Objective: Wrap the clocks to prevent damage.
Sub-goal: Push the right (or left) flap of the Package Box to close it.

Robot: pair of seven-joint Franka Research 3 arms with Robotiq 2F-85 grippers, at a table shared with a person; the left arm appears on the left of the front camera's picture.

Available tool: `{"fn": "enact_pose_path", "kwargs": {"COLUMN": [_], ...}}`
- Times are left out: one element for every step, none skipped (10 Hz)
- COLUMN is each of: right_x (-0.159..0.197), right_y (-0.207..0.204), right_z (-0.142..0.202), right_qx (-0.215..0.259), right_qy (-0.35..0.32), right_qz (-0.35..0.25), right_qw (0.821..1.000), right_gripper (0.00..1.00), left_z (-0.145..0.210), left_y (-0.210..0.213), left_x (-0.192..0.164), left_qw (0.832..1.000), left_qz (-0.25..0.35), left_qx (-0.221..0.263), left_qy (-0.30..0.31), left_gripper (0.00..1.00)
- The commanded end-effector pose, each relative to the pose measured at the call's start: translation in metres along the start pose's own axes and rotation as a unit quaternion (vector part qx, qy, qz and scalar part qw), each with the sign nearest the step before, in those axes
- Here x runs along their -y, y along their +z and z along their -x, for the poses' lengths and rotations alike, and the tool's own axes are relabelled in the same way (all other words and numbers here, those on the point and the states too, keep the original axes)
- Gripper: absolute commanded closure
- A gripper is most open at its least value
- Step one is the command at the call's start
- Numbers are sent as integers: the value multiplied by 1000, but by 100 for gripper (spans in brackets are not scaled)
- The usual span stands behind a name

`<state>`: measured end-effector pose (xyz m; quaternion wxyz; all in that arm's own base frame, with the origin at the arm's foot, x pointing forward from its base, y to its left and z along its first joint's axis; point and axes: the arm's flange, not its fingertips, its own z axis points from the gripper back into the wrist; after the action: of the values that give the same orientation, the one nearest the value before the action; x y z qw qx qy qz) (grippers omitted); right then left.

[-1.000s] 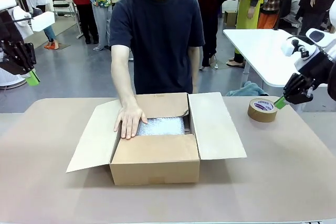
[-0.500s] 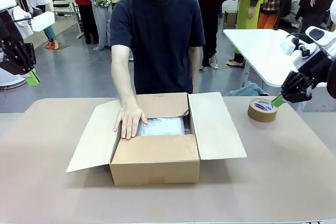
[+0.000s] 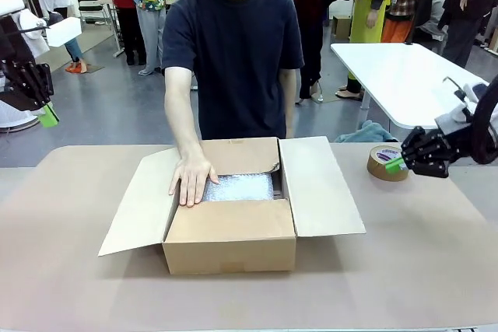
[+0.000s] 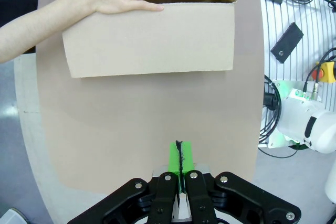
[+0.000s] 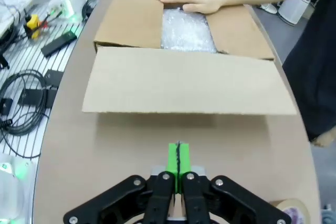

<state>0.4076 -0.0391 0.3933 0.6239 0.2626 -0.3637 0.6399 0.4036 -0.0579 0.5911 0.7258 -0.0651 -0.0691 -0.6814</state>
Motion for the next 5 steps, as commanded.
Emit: {"fn": "enact_pose_path", "kwargs": {"right_x": [16,15,12,9,8], "right_y": [-16,-28,-42,-57,-69], "right_z": [36,46,53,56,52], "right_qx": [11,13,12,14,19], "right_qy": [-53,-60,-62,-59,-58], "right_qz": [1,6,8,-2,-8], "right_qw": [999,998,998,998,998], "right_gripper": [99,99,99,99,99], "left_z": [1,1,1,1,1], "left_y": [1,1,1,1,1], "left_x": [1,1,1,1,1], "left_qw": [1000,1000,1000,1000,1000], "left_qz": [2,2,2,2,2], "left_qx": [2,2,2,2,2], "left_qy": [-1,-1,-1,-1,-1], "left_gripper": [100,100,100,100,100]}}
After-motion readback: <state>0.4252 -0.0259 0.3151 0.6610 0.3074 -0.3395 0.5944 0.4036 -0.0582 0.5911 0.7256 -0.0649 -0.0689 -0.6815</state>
